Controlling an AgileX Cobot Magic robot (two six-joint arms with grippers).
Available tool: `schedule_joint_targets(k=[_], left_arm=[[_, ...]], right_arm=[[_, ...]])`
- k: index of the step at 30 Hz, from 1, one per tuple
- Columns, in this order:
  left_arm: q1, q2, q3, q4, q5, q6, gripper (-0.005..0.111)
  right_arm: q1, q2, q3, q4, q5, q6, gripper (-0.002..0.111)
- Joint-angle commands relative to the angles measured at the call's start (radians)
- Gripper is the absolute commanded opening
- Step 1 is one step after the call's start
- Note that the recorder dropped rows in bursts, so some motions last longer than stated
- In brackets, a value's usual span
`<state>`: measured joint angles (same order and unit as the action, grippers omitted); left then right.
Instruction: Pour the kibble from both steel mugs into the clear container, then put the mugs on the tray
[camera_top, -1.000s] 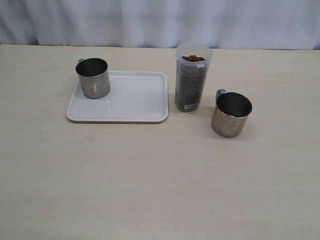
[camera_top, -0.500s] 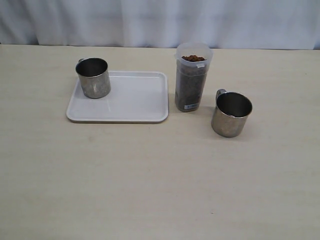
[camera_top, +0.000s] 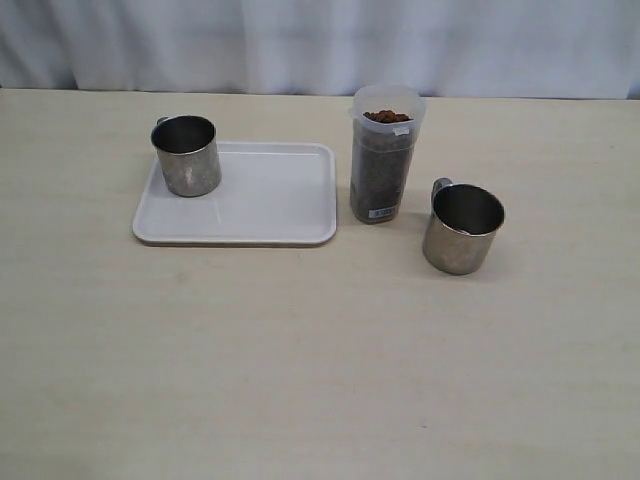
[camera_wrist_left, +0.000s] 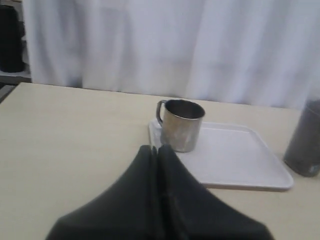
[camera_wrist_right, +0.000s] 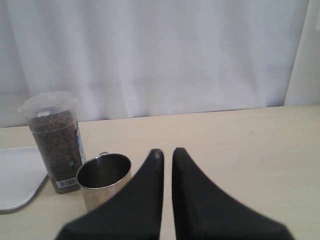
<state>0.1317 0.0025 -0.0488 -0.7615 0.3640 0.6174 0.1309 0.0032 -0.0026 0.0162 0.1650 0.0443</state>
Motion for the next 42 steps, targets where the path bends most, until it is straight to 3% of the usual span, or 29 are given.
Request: schedule_joint_targets(k=[1, 6, 12, 18, 21, 33, 36, 42], left_arm=[[-0.03, -0.003, 0.005, 0.296, -0.096, -0.315, 0.0], [-0.03, -0.003, 0.049, 0.494, -0.167, -0.412, 0.0], [-0.03, -0.003, 0.049, 0.599, -0.142, -0.436, 0.0], [-0.03, -0.003, 0.049, 1.006, -0.138, -0.935, 0.0], [-0.03, -0.003, 0.049, 1.109, -0.145, -1.069, 0.0], [-0.03, -0.003, 0.049, 1.076, -0.181, -1.018, 0.0], [-0.03, -0.003, 0.049, 1.015, -0.186, -0.943, 0.0], [-0.03, -0.003, 0.049, 0.708, -0.195, -0.572, 0.0]], right_arm=[[-0.001, -0.003, 0.003, 0.002, -0.005, -0.003, 0.005], [-0.001, -0.003, 0.003, 0.002, -0.005, -0.003, 0.005], [-0.001, -0.003, 0.003, 0.002, -0.005, -0.003, 0.005], [-0.001, -0.003, 0.003, 0.002, -0.005, -0.003, 0.005], [-0.001, -0.003, 0.003, 0.002, -0.005, -0.003, 0.005], [-0.001, -0.003, 0.003, 0.002, -0.005, -0.003, 0.005], [-0.001, -0.003, 0.003, 0.002, -0.005, -0.003, 0.005], [-0.001, -0.003, 0.003, 0.002, -0.005, -0.003, 0.005]])
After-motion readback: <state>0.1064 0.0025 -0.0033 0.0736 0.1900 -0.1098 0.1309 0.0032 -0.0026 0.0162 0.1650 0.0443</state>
